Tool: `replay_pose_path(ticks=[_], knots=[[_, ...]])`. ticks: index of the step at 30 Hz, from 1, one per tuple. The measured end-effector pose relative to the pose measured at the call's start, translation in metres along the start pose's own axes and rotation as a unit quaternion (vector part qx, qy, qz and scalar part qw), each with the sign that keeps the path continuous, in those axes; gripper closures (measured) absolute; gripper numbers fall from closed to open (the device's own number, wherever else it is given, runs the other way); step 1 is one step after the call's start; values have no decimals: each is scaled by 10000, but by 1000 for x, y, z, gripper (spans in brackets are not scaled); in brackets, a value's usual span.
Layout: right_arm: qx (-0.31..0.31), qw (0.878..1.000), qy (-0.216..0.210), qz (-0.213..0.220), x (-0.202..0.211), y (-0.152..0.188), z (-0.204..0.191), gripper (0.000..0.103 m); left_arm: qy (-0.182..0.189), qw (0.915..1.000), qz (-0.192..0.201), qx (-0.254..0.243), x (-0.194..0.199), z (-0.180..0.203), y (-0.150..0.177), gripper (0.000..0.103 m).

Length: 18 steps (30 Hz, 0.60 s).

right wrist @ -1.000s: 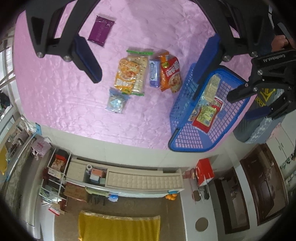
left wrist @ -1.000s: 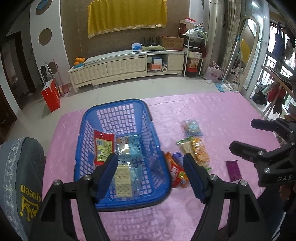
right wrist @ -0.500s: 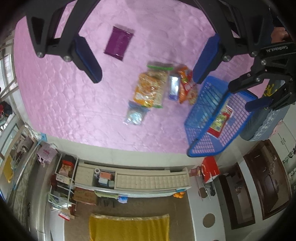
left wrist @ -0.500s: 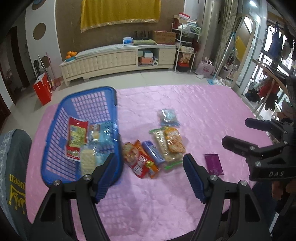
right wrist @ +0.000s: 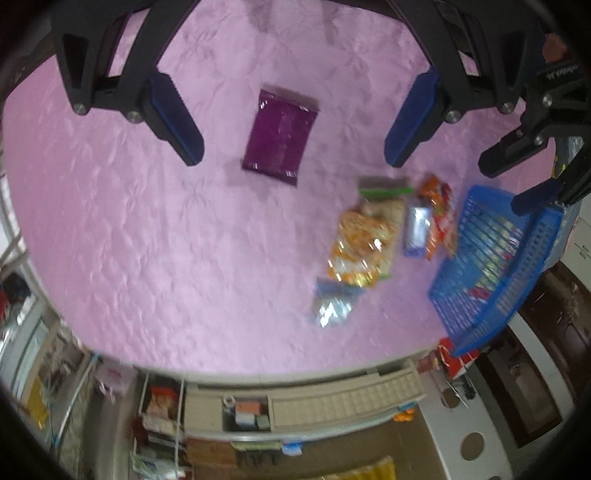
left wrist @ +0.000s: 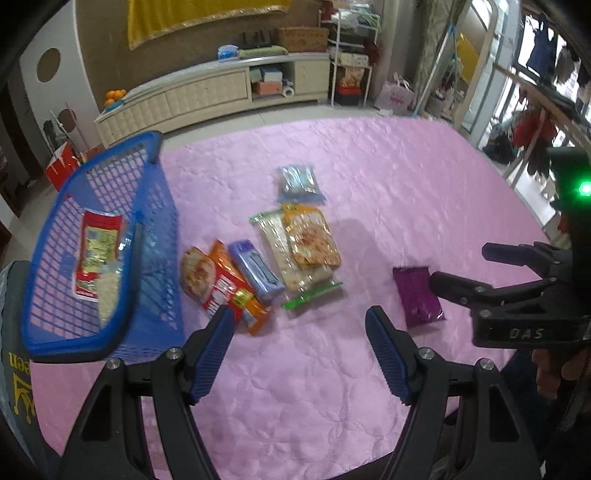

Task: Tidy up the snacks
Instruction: 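Move the right gripper to the purple packet and grasp it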

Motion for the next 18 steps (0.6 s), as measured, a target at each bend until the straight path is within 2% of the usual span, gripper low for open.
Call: replay_pose_path(ticks=[4,10,12,13,14,18], knots=[[-84,9996,91,-255,-18,13,10,3,-33,9995,-200,-222,-20,12,12,32],[-281,9981,53,-549,-43,23,20,5,5,9987,-446,-230,-42,17,23,32],[-286,9977,101,-607,-50,25,23,11,8,9985,-499,-223,-47,17,26,32],[-273,9975,173,-631,-52,26,24,20,6,9983,-534,-226,-49,17,28,32],[-287,9969,215,-695,-56,27,26,25,6,9982,-556,-225,-49,17,29,32],[-297,9972,123,-670,-61,29,27,27,151,9975,-673,-138,-55,16,30,32]])
Point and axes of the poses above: each gripper's, at about its wrist camera, not at the fingertips, and x roughly against the way its jaws point, z to its right, y to its underside, the point moved 5 cm from there along -x, roughly the way its jaws point, and after that the axes turned 14 degrees about -y, right-handed, at the moved point
